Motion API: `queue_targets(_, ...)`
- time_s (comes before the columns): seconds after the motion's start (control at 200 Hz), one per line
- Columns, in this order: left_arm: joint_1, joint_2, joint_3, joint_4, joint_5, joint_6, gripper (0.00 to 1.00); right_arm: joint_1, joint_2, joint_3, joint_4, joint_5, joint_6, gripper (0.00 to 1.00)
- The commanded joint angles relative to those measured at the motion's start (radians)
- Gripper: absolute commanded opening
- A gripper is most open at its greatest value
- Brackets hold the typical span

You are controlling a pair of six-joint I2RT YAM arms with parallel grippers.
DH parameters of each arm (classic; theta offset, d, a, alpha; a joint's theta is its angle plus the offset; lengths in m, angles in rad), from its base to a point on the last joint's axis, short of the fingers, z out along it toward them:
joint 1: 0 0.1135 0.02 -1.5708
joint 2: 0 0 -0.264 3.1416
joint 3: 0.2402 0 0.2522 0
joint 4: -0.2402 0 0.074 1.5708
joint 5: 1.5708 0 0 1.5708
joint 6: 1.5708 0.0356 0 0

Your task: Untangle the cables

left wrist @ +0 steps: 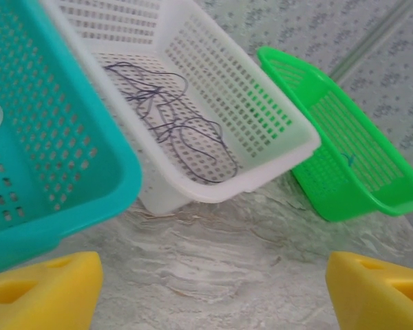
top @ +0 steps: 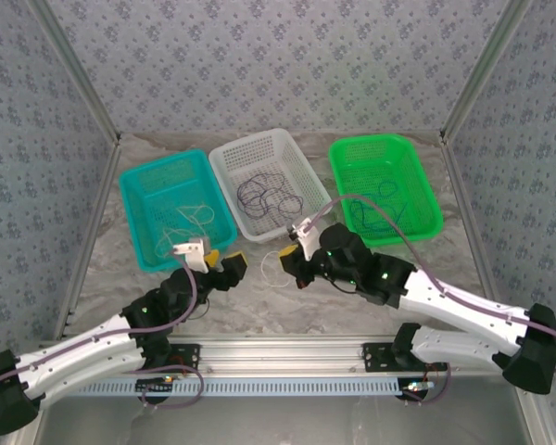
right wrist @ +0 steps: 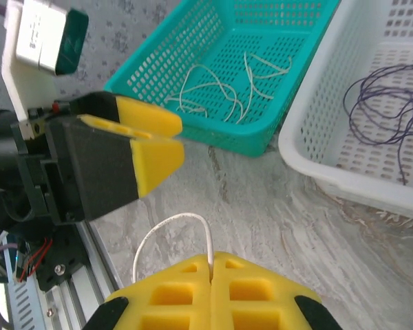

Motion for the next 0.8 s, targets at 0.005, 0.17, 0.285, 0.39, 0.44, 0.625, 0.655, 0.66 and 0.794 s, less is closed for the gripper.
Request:
queue_targets(0.005, 0.004, 0.029, 0.0, 0.119, 0.11, 0.074, 0.81, -0.001, -0.044, -0.001, 0.01, 0.044, 0.027, 0.0)
queue_targets(0.17, 0.004, 0.117, 0.023, 0.185, 0.222, 0.107, 0.76, -0.008, -0.074, 0.003, 0.02, 0.068, 0.049, 0.0)
queue_targets(0.285, 0.004, 0.18, 0.038, 0.218, 0.284, 0.117, 0.76, -0.015, -0.098, 0.001, 0.026, 0.083, 0.066, 0.0)
queue_targets(0.39, 0.005, 0.213, 0.045, 0.245, 0.311, 0.136, 0.76, -0.03, -0.115, 0.006, 0.021, 0.086, 0.088, 0.0)
queue_targets(0.44, 0.004, 0.214, 0.042, 0.259, 0.31, 0.138, 0.76, -0.039, -0.12, 0.011, 0.011, 0.088, 0.097, 0.0)
queue_targets(0.625, 0.005, 0.184, 0.024, 0.292, 0.32, 0.146, 0.76, -0.057, -0.128, 0.024, -0.004, 0.104, 0.114, 0.0)
queue_targets(0.655, 0.004, 0.181, 0.021, 0.299, 0.327, 0.145, 0.76, -0.059, -0.128, 0.024, -0.001, 0.102, 0.119, 0.0)
queue_targets(0.66, 0.004, 0.181, 0.021, 0.3, 0.328, 0.145, 0.76, -0.06, -0.128, 0.025, 0.0, 0.101, 0.119, 0.0)
queue_targets(0.794, 0.004, 0.193, 0.02, 0.313, 0.345, 0.132, 0.76, -0.062, -0.123, 0.024, 0.035, 0.081, 0.133, 0.0)
